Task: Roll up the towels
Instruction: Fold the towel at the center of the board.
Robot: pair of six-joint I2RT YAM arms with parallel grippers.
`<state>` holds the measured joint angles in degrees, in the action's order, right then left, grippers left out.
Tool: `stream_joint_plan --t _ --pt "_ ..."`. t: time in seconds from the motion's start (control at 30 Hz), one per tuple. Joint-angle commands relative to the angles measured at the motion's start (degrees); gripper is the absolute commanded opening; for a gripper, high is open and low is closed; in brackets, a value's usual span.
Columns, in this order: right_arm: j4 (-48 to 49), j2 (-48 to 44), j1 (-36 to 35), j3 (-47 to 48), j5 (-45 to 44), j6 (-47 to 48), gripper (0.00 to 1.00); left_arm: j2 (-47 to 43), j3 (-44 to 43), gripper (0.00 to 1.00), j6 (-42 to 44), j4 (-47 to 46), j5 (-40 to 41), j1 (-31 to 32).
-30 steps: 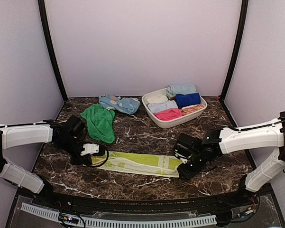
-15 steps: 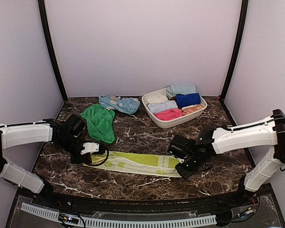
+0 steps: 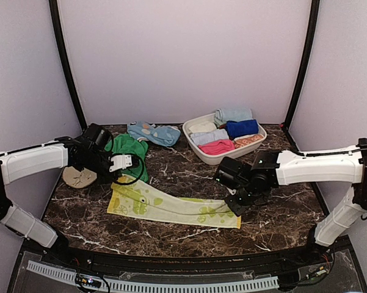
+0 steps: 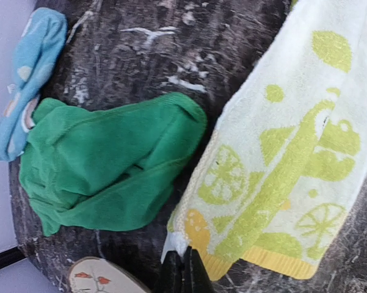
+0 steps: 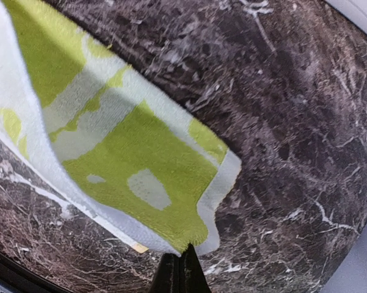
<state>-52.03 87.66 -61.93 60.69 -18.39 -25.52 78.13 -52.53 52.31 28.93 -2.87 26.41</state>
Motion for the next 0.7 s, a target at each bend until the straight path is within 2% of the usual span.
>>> stream_joint_plan --t 0.0,0.4,0.67 --pt "-2.5 0.37 2.85 4.83 -5.05 3.72 0.0 1.85 -3.56 0.0 1.11 -3.83 3.64 -1.43" --pt "-0.95 2.98 7.66 9.12 -5.42 8.64 0.0 1.06 -3.34 0.0 2.75 -9.05 3.92 -3.85" --pt "0.78 5.12 8.17 6.69 -9.0 8.42 0.0 0.0 2.94 0.0 3.08 -18.15 5.68 -4.05"
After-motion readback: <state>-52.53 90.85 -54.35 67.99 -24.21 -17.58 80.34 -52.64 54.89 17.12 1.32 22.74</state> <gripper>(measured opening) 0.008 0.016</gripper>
